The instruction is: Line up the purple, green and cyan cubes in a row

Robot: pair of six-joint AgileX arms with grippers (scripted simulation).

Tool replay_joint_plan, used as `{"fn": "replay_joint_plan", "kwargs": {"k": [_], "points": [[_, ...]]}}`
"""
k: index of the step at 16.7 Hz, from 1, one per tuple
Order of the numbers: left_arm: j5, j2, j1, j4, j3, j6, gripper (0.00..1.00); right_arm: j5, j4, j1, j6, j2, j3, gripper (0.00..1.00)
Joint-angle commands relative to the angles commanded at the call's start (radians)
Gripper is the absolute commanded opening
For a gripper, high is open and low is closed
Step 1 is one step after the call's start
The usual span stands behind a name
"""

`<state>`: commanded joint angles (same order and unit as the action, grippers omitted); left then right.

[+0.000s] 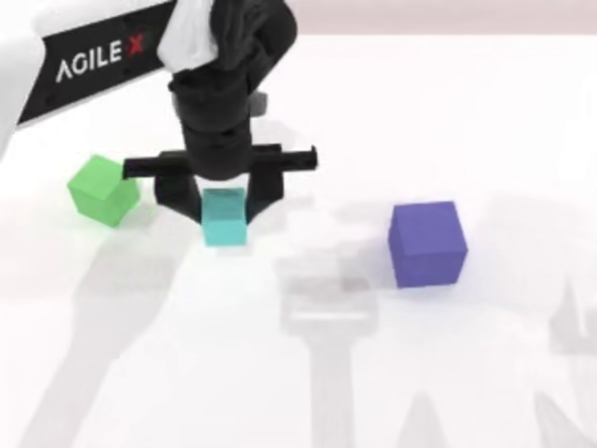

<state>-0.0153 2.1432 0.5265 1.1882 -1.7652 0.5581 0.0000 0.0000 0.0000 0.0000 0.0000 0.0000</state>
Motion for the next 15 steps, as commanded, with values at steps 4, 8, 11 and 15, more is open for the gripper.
{"fn": "replay_joint_plan", "kwargs": {"k": [4, 8, 11, 15], "points": [[-0.002, 0.124, 0.274, 0.107, -0.218, 0.245, 0.0, 0.0, 0.0, 0.0, 0.0, 0.0, 0.0, 1.0], [-0.007, 0.193, 0.445, 0.171, -0.372, 0.411, 0.0, 0.0, 0.0, 0.0, 0.0, 0.0, 0.0, 1.0], [-0.008, 0.202, 0.467, 0.179, -0.394, 0.433, 0.0, 0.0, 0.0, 0.0, 0.0, 0.0, 0.0, 1.0], [-0.008, 0.197, 0.464, 0.159, -0.374, 0.43, 0.0, 0.0, 0.0, 0.0, 0.0, 0.0, 0.0, 1.0]]}}
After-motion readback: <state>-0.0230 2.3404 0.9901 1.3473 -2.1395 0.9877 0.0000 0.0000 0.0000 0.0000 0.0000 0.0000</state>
